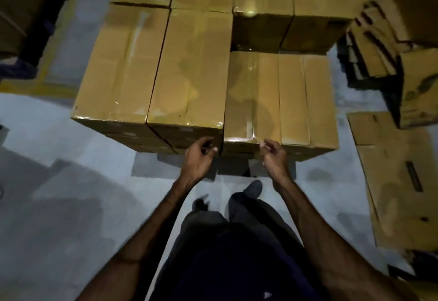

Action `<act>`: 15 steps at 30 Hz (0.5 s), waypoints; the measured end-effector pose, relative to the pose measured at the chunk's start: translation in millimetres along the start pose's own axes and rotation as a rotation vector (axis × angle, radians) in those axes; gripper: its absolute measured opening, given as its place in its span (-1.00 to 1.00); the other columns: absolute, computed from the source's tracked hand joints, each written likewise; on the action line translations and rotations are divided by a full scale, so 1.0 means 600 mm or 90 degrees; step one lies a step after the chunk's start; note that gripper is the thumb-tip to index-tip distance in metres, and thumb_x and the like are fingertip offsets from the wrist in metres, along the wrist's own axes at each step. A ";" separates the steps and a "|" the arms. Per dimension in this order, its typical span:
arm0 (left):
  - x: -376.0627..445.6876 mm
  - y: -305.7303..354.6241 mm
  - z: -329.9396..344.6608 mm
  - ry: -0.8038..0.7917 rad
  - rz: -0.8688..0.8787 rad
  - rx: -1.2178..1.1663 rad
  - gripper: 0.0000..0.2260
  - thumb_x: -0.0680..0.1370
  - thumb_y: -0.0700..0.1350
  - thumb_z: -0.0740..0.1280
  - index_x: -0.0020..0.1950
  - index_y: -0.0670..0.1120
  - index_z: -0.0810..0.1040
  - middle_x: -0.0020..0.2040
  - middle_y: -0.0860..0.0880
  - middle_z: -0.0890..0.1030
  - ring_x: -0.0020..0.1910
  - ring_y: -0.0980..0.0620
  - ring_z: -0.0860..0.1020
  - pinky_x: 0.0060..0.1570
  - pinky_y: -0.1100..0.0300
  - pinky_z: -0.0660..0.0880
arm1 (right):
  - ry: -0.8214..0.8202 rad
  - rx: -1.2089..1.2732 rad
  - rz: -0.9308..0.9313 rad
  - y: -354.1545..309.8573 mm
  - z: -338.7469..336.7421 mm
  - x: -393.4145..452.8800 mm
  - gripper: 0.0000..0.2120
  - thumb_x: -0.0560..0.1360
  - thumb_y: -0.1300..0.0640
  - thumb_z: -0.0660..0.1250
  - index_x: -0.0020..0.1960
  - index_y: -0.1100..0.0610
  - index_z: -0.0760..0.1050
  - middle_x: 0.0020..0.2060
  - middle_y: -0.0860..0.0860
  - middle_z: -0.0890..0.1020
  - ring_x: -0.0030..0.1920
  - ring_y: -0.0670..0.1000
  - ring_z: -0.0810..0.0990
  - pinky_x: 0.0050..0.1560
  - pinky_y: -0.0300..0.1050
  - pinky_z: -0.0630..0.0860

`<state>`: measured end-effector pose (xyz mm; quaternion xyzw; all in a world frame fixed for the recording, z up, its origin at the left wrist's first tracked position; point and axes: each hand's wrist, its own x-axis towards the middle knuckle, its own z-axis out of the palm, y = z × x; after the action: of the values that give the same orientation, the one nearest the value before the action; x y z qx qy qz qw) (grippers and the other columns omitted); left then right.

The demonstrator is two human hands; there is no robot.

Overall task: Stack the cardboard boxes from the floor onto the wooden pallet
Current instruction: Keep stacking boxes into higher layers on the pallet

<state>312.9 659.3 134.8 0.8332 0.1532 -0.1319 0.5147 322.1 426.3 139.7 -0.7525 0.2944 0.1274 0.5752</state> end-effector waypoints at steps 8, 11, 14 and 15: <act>-0.155 -0.009 -0.022 0.051 0.019 -0.020 -0.67 0.66 -0.11 0.41 0.42 -0.07 0.57 0.19 0.04 0.63 0.14 0.13 0.58 0.19 0.17 0.57 | -0.046 0.016 -0.050 0.014 -0.039 -0.110 -0.80 0.69 0.10 0.33 0.30 -0.03 0.55 0.11 -0.14 0.59 0.17 -0.09 0.57 0.32 0.08 0.57; -0.226 -0.011 -0.025 0.129 -0.007 -0.067 -0.71 0.66 -0.12 0.41 0.39 -0.05 0.59 0.13 0.07 0.63 0.05 0.27 0.56 0.02 0.40 0.50 | -0.078 0.007 -0.074 0.017 -0.049 -0.137 -0.87 0.68 0.11 0.34 0.13 -0.12 0.56 0.06 -0.19 0.58 0.09 -0.18 0.54 0.35 0.16 0.56; -0.291 -0.003 -0.020 0.201 -0.016 -0.117 -0.73 0.65 -0.11 0.43 0.35 -0.03 0.63 0.07 0.16 0.64 0.10 0.21 0.60 0.13 0.25 0.54 | -0.131 0.003 -0.098 0.024 -0.058 -0.166 -0.80 0.68 0.08 0.35 0.29 -0.04 0.59 0.15 -0.13 0.60 0.16 -0.13 0.56 0.36 0.18 0.56; -0.312 0.000 -0.016 0.221 -0.018 -0.122 -0.73 0.65 -0.10 0.43 0.35 -0.02 0.63 0.08 0.16 0.64 0.11 0.17 0.61 0.15 0.22 0.55 | -0.150 -0.006 -0.110 0.027 -0.064 -0.178 -0.75 0.67 0.06 0.36 0.34 -0.01 0.57 0.18 -0.11 0.60 0.19 -0.10 0.57 0.36 0.17 0.56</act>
<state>141.3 645.5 209.6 0.7883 0.2631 0.0217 0.5557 222.0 419.3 195.6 -0.7576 0.1582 0.1661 0.6111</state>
